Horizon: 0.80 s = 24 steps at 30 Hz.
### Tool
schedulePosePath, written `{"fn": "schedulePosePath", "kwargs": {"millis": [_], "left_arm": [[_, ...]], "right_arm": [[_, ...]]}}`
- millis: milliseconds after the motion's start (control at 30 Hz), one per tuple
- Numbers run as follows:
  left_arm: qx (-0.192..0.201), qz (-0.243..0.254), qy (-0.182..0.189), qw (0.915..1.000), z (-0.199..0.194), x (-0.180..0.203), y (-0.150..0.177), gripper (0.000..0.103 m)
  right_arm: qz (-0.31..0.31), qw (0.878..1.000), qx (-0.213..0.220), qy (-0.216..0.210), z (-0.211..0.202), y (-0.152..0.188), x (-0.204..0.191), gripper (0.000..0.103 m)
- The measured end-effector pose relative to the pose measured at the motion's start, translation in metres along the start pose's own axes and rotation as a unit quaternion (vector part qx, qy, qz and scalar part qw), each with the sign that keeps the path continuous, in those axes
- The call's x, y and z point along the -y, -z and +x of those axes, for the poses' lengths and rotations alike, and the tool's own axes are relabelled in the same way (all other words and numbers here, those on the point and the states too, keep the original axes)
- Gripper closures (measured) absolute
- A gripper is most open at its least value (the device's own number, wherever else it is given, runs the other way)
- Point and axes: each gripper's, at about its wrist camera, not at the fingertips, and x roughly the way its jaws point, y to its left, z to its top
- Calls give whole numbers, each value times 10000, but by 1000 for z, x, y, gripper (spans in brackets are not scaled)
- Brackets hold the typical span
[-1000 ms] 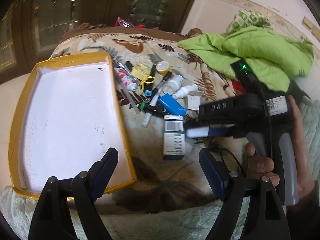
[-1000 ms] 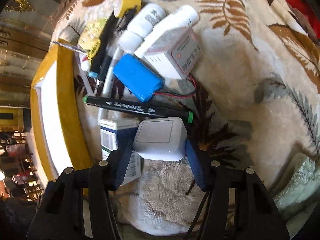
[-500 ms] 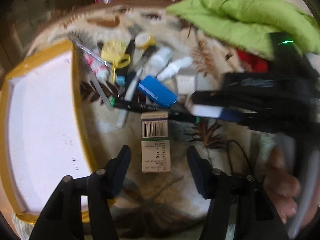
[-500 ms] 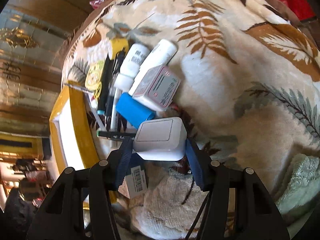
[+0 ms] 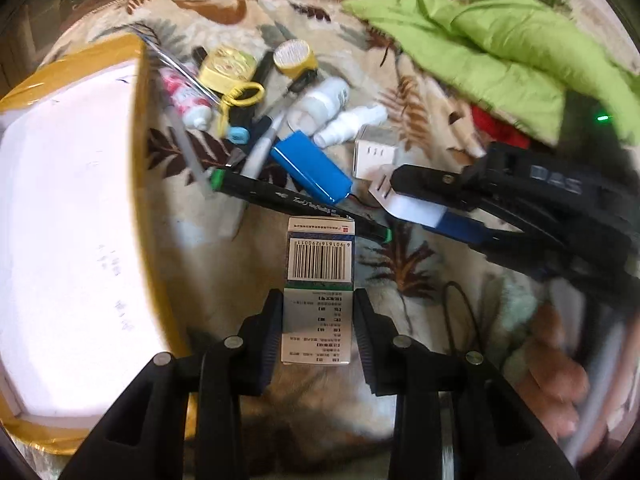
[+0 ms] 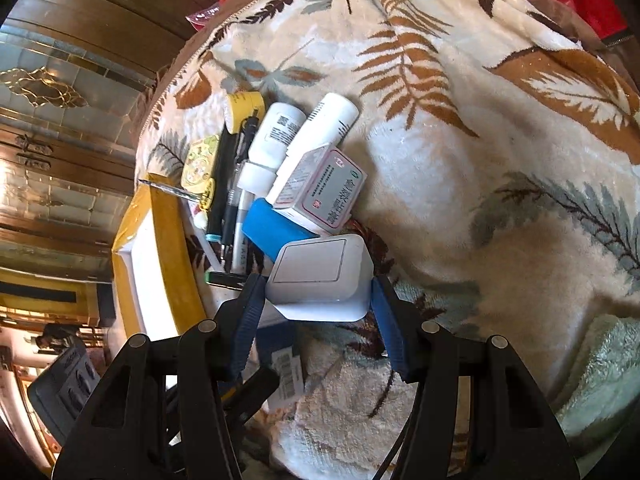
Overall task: Organize rigid objects
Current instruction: 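Grasp the barcode medicine box with the left tool while the right tool grasps the white charger, both into tray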
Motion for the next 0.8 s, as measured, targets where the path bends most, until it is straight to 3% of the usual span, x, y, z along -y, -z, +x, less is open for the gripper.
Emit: {"fn": "schedulePosePath", "kwargs": {"millis": [167,300,433,500,600,800], "left_arm": [[509,-468,233,9973,-66,-38,17,69],[657,-890,-289,9934,-98,-81,33,69],[497,-1205,-756,9886,-96,-122,40,69],[418,-1329,-984,9854,-92,-137,43,69],[253,-1506,-966,9835,-84,-155,47,69],[213,-1623,-990,9815,-76,-163,47,68]], "right_arm": [[-495,9983,181,-255,-10,7,-27,48],[-1386,9877,201,-694,-17,29,-81,48],[-2014,9747,-12,-967,-7,62,-134,48],[-2416,9673,-288,-721,14,81,-157,48],[-3013,9522,-461,-200,38,105,-178,48],[-3655,9274,-738,302,69,124,-192,48]]}}
